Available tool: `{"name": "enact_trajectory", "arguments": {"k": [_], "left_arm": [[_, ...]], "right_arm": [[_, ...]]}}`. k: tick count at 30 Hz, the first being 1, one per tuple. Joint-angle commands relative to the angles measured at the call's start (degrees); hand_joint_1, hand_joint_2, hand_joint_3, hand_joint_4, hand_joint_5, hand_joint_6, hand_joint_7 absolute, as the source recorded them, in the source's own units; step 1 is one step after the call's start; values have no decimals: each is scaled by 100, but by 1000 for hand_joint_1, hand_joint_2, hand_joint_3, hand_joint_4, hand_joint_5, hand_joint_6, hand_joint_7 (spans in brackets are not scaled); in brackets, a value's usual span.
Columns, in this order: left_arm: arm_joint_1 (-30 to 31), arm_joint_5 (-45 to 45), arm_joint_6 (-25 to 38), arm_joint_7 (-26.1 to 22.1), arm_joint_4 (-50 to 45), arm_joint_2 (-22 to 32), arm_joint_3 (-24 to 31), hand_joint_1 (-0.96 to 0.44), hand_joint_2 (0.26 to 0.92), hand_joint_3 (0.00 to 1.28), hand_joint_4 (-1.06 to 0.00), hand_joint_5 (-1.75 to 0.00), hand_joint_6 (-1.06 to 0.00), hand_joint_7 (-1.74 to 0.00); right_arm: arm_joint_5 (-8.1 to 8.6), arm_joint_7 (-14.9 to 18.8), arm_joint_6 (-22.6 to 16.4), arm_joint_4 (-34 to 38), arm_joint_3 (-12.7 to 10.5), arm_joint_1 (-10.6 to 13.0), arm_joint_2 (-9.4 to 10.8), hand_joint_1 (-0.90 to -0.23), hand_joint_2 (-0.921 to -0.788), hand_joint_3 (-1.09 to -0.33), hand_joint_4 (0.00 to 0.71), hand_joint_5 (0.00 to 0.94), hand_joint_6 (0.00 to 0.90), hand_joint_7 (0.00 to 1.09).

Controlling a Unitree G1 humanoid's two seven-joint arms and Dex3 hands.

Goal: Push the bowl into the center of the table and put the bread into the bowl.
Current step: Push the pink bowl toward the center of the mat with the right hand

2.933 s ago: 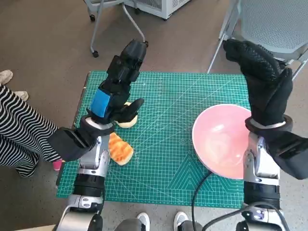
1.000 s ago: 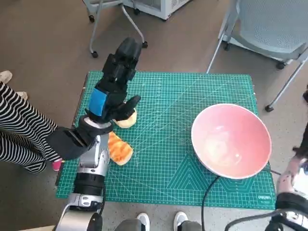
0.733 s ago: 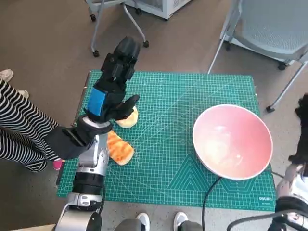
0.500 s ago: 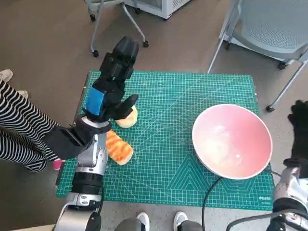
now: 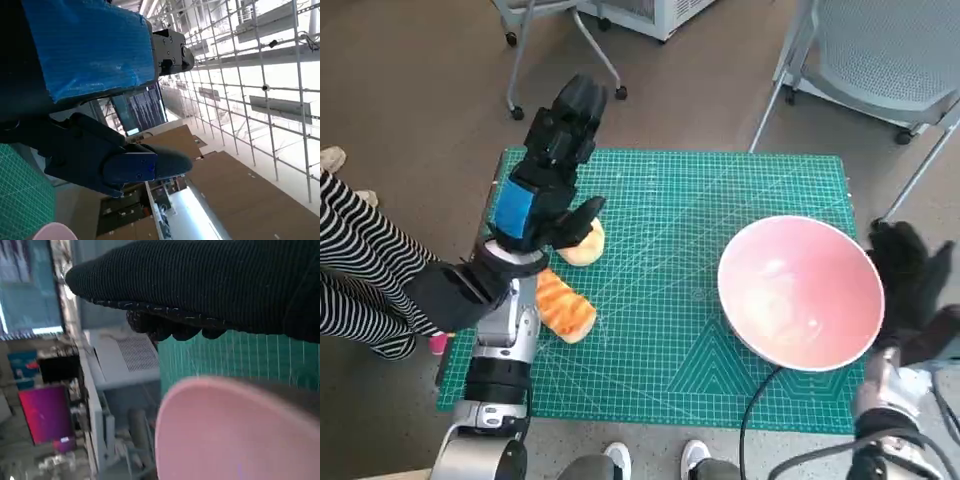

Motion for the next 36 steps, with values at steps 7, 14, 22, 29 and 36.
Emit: {"name": "enact_trajectory", "arguments": {"k": [7,14,22,29,36], "left_arm": [[-1,6,49,-32,-20,176,42,-634,921,396,-39,-1,1,-296],[27,27,38,-12,-15,217,40,-634,921,396,-31,0,1,-293],[100,28,56,2,-93,237,40,-637,921,398,-24,0,1,-294],[181,15,85,12,-211,254,45,-637,921,397,-24,-1,1,-294],[232,41,118,57,-289,265,47,-637,921,397,-30,-3,1,-295]], "right_arm": [[86,441,115,53,-8,-128,408,-556,-921,-894,66,15,59,366],[38,500,108,37,43,-262,616,-546,-921,-886,70,13,62,372],[2,621,118,-13,144,-397,802,-569,-921,-871,81,13,72,388],[-73,678,56,-54,256,-508,920,-569,-921,-854,67,4,61,397],[-110,579,73,-54,388,-647,1034,-581,-921,-849,78,8,48,412]]}}
